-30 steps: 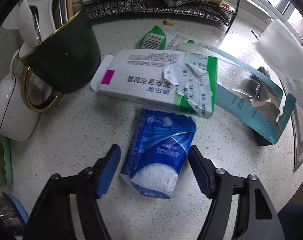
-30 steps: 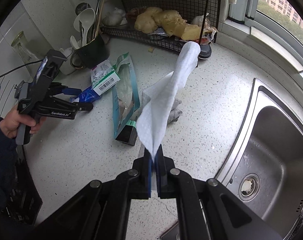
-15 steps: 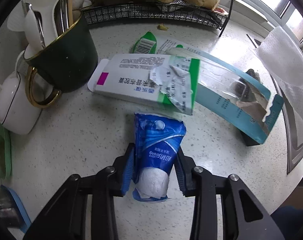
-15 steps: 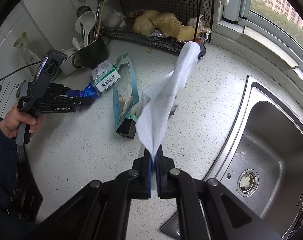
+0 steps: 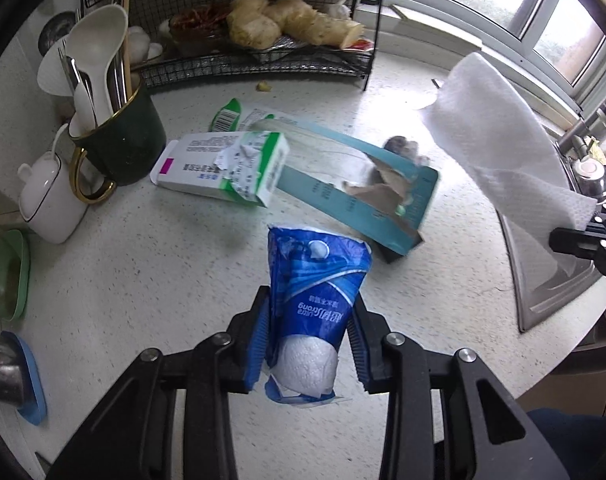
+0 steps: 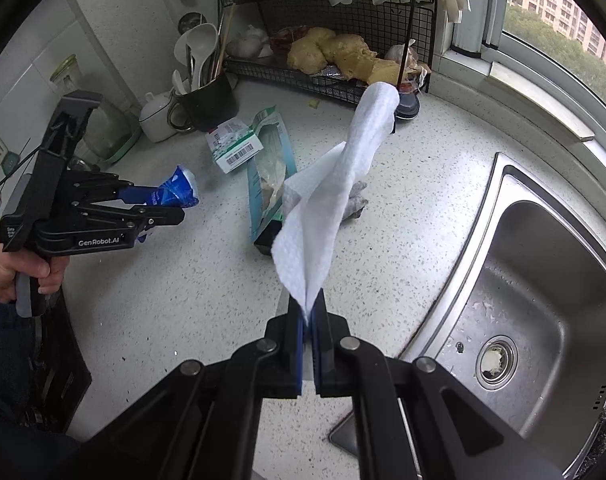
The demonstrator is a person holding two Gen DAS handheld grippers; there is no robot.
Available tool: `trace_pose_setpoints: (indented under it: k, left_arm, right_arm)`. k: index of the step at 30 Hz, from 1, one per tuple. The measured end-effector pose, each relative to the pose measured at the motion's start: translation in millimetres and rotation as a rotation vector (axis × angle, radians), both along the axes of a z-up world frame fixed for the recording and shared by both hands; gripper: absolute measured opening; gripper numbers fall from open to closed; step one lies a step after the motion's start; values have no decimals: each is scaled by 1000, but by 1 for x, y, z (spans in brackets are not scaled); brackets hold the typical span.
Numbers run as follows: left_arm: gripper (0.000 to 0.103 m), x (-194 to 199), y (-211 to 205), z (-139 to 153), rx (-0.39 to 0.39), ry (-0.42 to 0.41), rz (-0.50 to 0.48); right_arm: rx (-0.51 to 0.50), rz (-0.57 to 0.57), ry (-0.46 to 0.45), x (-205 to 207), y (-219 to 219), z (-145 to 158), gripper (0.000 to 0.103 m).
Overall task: Collect trash
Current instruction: 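Lift the white cloth and blue tissue pack off the counter, then lower the cloth and tissue pack down over the red bin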
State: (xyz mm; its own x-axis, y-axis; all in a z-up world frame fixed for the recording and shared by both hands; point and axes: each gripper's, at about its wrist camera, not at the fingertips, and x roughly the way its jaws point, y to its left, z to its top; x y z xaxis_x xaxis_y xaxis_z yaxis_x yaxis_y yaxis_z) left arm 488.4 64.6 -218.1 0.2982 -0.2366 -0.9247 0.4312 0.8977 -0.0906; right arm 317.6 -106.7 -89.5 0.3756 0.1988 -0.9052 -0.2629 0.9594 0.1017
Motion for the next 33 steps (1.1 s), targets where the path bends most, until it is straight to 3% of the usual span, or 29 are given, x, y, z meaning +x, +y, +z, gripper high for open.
trace_pose_setpoints:
  k: [21,33]
  left_arm:
    - [34,-166,-58,76,14,-90,-42]
    - [34,-285,-101,102,21,-152,-65]
  right_arm:
    - [-27,53,-62,-104,-44,27,3]
    - [1,122,-106,-196,-64,38,3]
